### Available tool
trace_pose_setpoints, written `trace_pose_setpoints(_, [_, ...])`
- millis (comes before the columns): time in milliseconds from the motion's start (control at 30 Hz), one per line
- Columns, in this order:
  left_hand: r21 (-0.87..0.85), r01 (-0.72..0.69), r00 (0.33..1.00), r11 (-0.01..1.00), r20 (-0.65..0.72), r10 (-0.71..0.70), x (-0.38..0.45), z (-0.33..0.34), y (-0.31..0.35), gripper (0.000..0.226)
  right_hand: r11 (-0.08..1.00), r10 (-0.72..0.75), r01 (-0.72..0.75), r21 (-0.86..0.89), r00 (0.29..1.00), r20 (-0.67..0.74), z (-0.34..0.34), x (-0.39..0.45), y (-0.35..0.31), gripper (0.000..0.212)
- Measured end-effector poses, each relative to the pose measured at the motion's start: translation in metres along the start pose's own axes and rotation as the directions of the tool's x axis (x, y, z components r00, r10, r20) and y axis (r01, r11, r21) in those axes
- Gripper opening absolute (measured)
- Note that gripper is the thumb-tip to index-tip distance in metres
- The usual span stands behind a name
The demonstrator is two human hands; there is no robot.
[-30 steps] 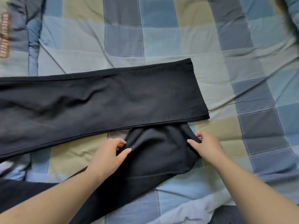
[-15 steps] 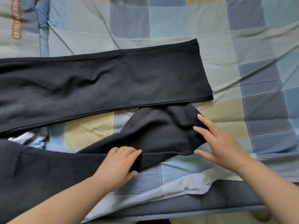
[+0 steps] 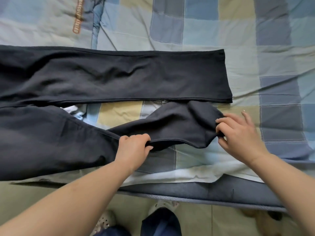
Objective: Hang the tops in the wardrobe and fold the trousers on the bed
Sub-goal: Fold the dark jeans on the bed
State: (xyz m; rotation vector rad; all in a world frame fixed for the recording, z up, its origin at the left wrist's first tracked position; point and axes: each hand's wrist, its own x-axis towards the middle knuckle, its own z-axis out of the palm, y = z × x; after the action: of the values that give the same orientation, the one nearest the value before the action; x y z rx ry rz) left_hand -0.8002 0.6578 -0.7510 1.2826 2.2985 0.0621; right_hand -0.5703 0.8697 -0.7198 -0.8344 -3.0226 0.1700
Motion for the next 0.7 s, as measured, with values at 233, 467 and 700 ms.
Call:
trace_pose_setpoints(233, [-0.187,0.076,0.986,0.979,-0.134,-0.102,-0.033,-0.039,-0.001,0.008,0.981,0.163,-0.178,0.072,0.97,0.178,-0.072,-0.06,-0.03,0.009])
trace_pose_setpoints(467, [-0.1,-0.111,0.962,0.989,-0.262,0.081,-0.067,-0.085,0.02,0.023,0.746,0.58,-0.538,0.394,0.814,0.013,-0.133,-0.124,-0.046,0.024])
trace_pose_setpoints(700, [0.073,-0.074,0.966,0.995,-0.241,0.09,0.006,-0.085,0.039,0.027,0.63,0.7,-0.623,0.463,0.714,0.008,-0.093,-0.078,-0.007,0.023])
